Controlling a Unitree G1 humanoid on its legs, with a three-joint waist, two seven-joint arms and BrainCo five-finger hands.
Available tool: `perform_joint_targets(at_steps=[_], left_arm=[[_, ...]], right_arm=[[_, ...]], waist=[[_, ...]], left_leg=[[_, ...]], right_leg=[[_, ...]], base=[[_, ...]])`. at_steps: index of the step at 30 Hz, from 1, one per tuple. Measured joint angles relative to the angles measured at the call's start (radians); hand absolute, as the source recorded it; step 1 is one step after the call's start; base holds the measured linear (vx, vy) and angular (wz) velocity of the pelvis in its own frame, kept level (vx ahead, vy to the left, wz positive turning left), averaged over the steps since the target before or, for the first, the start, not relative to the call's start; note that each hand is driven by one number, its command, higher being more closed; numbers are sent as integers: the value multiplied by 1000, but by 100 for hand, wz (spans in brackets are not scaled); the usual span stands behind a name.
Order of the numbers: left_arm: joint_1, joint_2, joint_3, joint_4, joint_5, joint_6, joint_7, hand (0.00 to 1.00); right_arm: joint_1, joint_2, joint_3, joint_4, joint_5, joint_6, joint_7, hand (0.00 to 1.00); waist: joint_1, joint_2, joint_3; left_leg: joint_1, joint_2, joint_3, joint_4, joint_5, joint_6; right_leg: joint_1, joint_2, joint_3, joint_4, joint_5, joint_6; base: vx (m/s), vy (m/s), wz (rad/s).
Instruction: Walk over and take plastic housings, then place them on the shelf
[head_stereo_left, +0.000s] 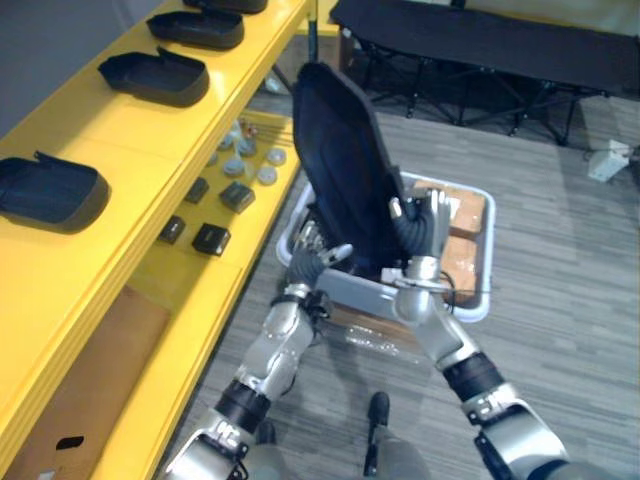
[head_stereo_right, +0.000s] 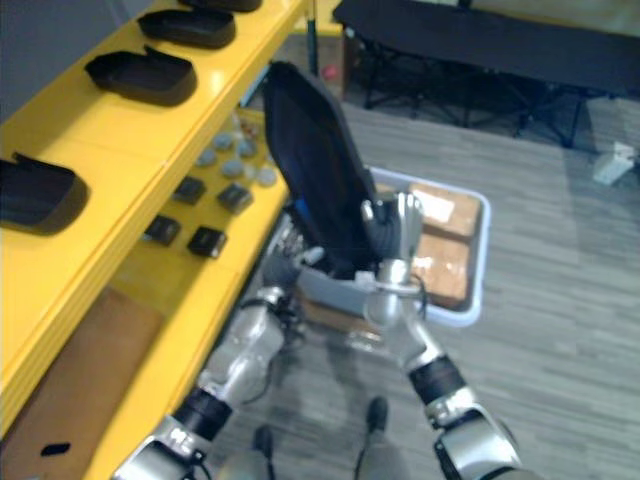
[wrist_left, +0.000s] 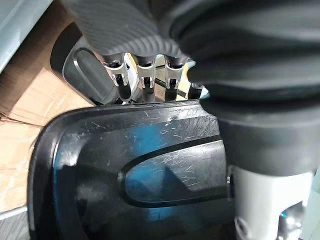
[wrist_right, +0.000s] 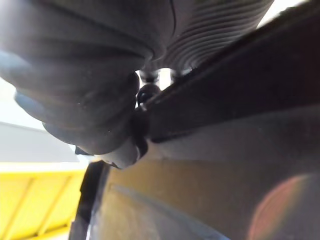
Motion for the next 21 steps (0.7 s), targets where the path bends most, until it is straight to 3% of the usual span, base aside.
perform_joint_targets(at_steps=[9,18,19,21], left_arm=[[-21,-41,-10,27,103,-12,184,0],[-21,-46,11,77,100,-4,211,0],[-21,-49,22,77,100,3,213,100],[-21,-55,36,77,98,11,222,100]], right_arm=[[1,50,49,6,82,-36,-7,100],[20,113,62,-6,94,-68,-6,100],[26,115,67,-16,94,-68,-5,100],[37,119,69,-41,94,-69,-5,100]], waist=[[0,0,0],[1,-3,-7],[1,-4,-8],[1,-4,-8]], left_leg=[[2,0,3,1,0,1],[14,1,8,-1,0,1],[14,1,8,-1,0,1],[15,0,9,-1,0,1]], right_leg=[[0,1,4,0,2,-2],[5,2,13,0,3,-2],[6,2,14,0,3,-2],[6,2,15,0,3,-2]], base=[[0,0,0],[0,0,-2],[0,0,0],[0,0,0]])
